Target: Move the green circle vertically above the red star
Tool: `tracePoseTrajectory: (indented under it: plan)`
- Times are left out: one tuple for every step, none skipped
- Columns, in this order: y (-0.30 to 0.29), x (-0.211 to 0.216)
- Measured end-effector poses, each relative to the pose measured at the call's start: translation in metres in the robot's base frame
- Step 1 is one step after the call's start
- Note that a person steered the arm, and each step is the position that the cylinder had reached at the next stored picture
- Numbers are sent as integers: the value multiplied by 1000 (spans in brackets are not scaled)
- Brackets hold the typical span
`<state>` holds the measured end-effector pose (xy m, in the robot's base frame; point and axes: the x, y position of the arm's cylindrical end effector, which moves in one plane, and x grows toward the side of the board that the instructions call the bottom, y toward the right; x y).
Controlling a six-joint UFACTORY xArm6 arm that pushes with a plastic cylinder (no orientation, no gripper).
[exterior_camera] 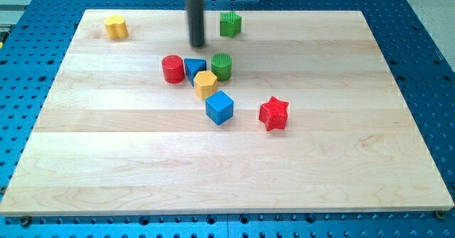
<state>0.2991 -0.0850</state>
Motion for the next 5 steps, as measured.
tracePoseTrajectory:
  plan:
    - [15,62]
    - [39,64]
    - [78,73]
    - [92,60]
    - [92,60]
